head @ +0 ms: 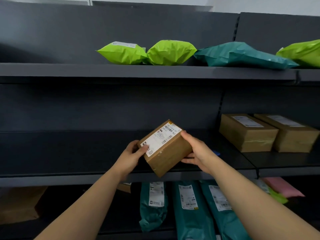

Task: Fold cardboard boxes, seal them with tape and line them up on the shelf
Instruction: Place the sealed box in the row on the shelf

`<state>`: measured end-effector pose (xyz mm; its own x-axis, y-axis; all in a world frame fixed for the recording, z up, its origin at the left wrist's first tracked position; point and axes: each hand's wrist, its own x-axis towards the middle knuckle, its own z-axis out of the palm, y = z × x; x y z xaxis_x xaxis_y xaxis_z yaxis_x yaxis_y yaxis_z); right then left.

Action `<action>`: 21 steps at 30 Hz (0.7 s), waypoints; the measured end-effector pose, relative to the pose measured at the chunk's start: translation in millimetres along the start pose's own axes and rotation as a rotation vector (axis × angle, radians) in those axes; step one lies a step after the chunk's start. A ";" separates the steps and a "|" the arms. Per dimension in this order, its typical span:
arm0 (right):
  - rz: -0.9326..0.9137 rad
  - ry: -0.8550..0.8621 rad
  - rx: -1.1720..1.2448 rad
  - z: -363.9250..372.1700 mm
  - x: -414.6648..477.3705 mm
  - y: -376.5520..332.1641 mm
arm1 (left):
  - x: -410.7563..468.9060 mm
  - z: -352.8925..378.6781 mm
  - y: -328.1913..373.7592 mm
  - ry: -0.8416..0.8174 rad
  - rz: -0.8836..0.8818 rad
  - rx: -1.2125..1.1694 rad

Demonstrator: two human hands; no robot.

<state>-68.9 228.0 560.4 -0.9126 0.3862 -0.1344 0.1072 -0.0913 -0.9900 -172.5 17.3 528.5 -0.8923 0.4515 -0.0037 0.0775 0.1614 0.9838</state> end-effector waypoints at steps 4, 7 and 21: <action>0.081 0.116 0.216 -10.2 -11.2 -0.3 | -8.8 24.7 6.1 0.133 0.090 -0.227; 0.074 0.180 0.250 -31.7 -23.3 -4.6 | -13.6 46.2 24.8 0.061 0.010 -0.312; -0.023 0.569 0.123 -187.0 -122.9 -2.8 | -56.3 232.9 73.4 -0.556 -0.254 -0.430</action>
<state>116.8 352.4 571.8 -0.5549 0.8186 -0.1480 0.0119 -0.1700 -0.9854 -13.0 208.2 559.2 -0.4945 0.8415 -0.2176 -0.3835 0.0134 0.9235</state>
